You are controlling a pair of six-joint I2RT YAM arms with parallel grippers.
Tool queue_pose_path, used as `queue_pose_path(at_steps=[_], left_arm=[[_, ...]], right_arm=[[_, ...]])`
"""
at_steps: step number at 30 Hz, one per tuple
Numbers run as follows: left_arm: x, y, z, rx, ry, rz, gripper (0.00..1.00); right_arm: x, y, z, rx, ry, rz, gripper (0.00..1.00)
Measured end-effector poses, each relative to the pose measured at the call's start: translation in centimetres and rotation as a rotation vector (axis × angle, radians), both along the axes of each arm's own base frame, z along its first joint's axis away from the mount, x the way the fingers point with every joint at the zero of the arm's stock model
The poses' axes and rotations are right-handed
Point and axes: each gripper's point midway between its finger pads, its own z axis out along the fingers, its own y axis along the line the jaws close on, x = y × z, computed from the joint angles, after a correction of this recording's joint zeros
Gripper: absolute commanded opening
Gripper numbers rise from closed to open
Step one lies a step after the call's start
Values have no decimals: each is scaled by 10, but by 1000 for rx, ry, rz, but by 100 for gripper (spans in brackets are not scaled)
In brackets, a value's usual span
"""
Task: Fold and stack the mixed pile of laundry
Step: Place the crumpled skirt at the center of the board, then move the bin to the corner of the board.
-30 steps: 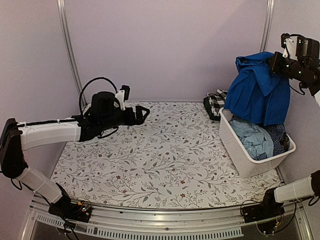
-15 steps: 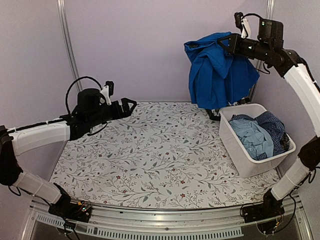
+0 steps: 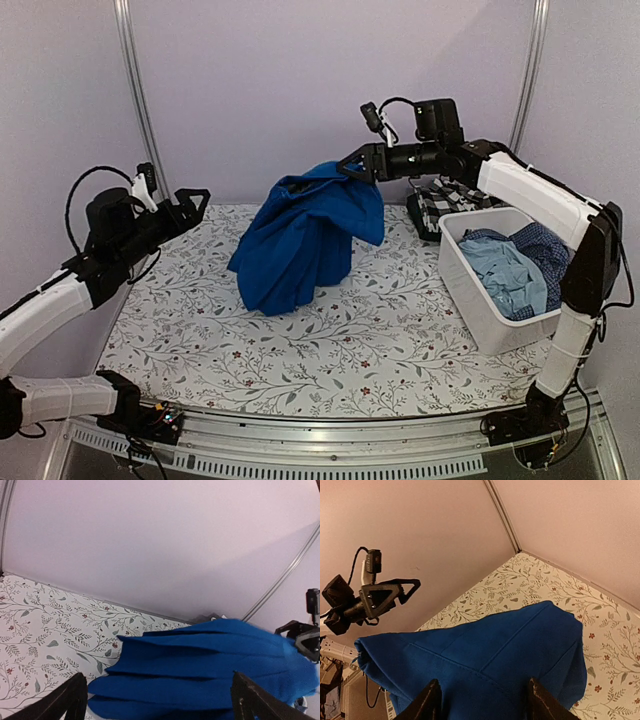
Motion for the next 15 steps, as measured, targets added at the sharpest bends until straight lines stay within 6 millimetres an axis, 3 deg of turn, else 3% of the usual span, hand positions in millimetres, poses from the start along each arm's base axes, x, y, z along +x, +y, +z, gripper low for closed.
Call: queue_pose_path(at_steps=[5,7,11,15], left_arm=[[-1,-4,-8,25,16,-37,100],[1,-11,-21,51,48,-72,100],[7,-32,-65,136,152,-141,100],[1,-62,-109,224,252,-240,100]], right_arm=[[23,-41,-120,-149,211,-110,77],[26,-57,-154,-202,273,-157,77],[21,-73,-182,-250,329,-199,77],[-8,-67,-199,-276,371,-184,77]])
